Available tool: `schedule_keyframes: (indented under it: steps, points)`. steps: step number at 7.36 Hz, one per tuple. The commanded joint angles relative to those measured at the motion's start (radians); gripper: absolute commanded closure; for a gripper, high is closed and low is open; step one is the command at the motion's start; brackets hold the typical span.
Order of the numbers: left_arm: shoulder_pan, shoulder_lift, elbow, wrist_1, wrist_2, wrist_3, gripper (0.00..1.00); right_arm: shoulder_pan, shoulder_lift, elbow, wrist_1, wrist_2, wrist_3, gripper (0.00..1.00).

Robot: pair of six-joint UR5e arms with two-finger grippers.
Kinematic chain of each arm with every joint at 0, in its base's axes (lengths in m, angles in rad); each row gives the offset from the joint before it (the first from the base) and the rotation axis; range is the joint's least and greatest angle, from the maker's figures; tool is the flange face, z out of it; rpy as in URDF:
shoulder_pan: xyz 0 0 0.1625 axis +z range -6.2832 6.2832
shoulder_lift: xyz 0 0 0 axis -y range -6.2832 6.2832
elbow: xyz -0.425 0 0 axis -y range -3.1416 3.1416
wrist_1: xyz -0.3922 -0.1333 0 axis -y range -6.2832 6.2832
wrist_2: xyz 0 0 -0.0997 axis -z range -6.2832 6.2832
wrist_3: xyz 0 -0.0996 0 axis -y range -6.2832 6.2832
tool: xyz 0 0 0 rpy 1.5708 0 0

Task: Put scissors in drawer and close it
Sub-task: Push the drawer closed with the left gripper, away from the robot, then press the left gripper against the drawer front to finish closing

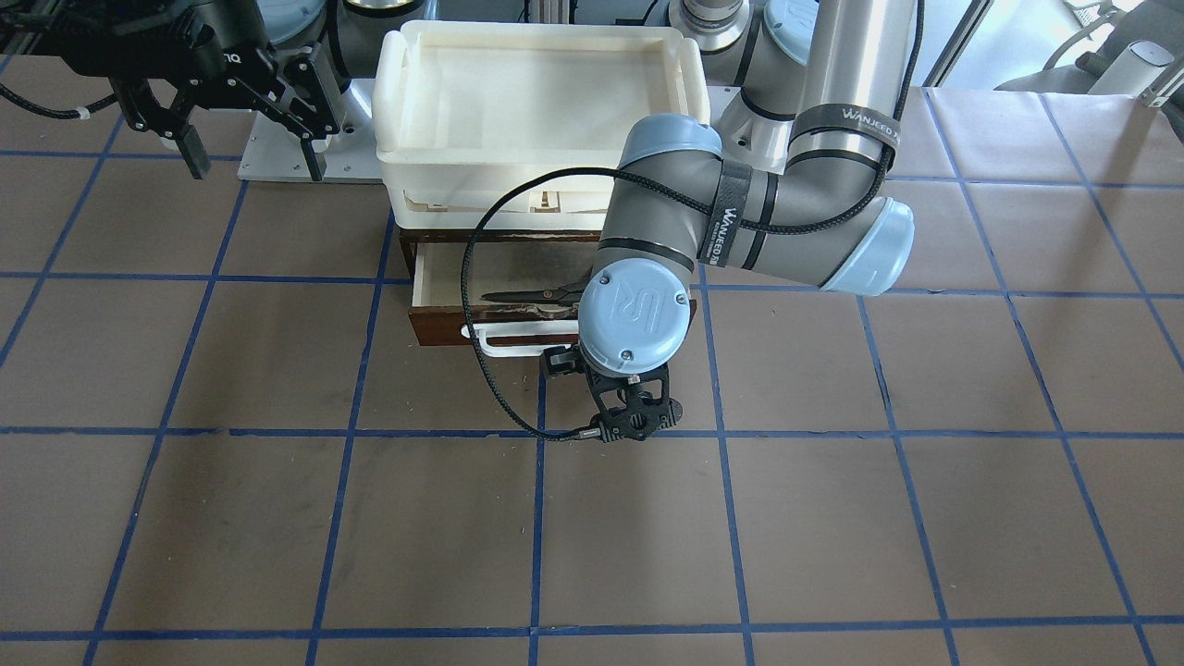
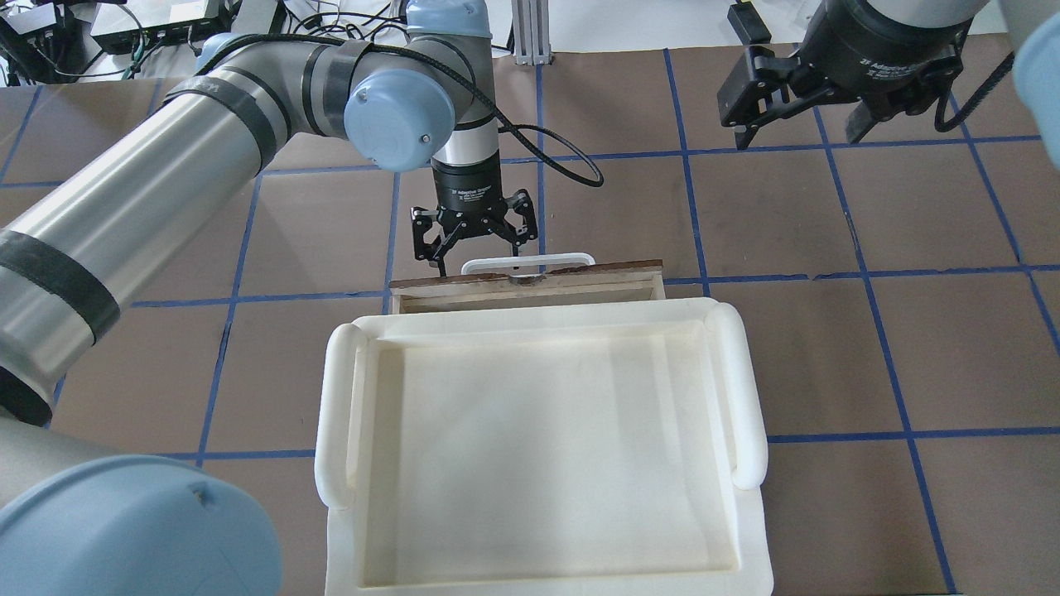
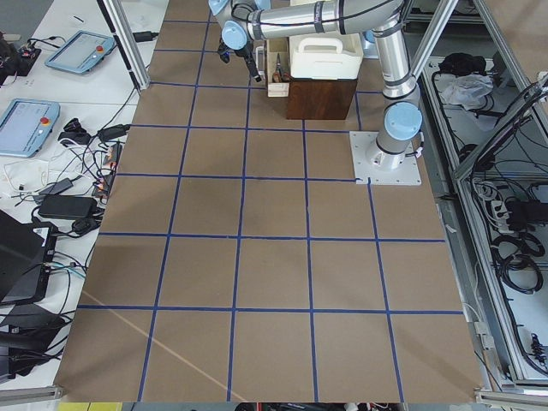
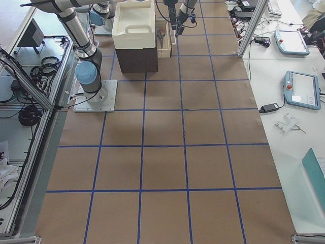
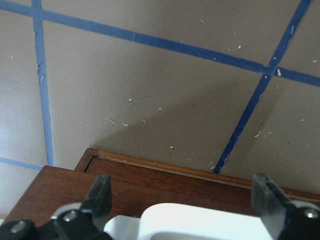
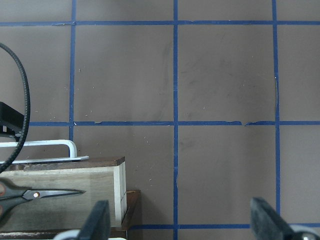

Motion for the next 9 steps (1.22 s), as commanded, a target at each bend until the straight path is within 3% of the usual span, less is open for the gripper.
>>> schedule_keyframes:
  steps: [1,9]
  points:
    - [-0.002,0.002,-0.001,-0.030,-0.004,-0.001,0.00,0.000,0.000,0.001,0.000,0.001,0.000,0.00]
    - [-0.021,0.012,-0.006,-0.164,0.001,-0.038,0.00,-0.001,0.002,0.001,-0.003,0.000,-0.002,0.00]
